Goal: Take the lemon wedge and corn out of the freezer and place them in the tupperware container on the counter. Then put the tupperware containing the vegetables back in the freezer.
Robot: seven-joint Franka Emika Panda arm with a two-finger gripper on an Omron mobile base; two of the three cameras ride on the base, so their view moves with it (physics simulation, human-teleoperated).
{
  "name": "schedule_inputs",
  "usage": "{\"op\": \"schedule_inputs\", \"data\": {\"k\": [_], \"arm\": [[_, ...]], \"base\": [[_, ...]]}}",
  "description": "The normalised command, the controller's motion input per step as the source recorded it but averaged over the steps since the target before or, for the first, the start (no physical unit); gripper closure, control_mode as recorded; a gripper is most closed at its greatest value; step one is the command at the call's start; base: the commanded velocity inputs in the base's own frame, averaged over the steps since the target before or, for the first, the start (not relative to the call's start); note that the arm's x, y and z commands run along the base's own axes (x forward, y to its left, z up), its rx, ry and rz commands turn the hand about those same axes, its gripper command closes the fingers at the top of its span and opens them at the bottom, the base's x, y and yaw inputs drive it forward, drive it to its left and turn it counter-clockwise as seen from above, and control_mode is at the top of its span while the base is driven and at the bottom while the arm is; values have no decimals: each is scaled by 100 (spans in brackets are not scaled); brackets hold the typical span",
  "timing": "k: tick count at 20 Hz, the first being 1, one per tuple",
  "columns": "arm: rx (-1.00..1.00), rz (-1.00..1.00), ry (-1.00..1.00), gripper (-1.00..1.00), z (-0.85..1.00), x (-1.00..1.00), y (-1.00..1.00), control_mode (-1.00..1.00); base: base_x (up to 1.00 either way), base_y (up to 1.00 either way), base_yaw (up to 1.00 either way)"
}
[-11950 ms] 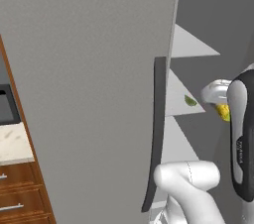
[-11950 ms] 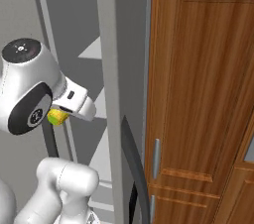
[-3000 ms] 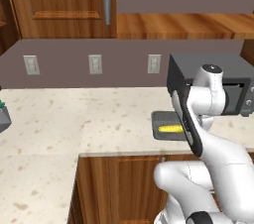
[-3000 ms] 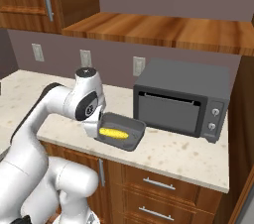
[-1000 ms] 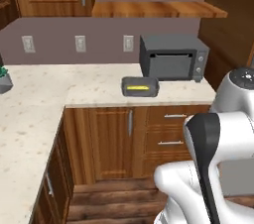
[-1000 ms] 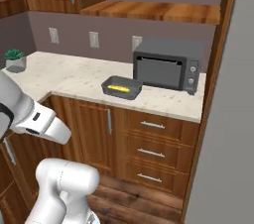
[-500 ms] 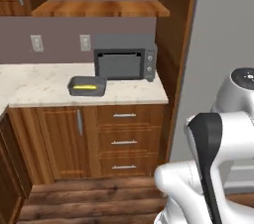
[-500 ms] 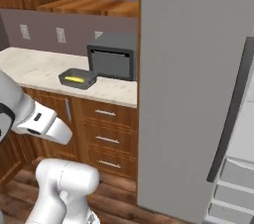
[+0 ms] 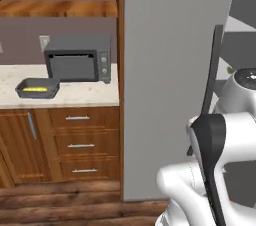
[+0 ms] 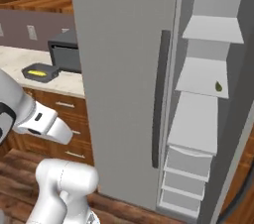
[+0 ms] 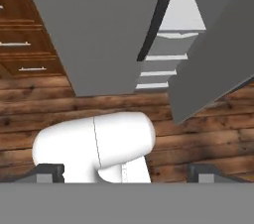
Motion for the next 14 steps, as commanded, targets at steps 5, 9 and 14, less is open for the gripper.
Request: {"op": "schedule_inputs", "data": {"k": [5, 9, 14], "arm": [[0, 0, 0, -100, 0, 0, 0, 100], [0, 0, 0, -100, 0, 0, 0, 100], [0, 0, 0, -100, 0, 0, 0, 100]], "base": [[26, -69, 0], [53, -48, 0], [65, -50, 0]]}}
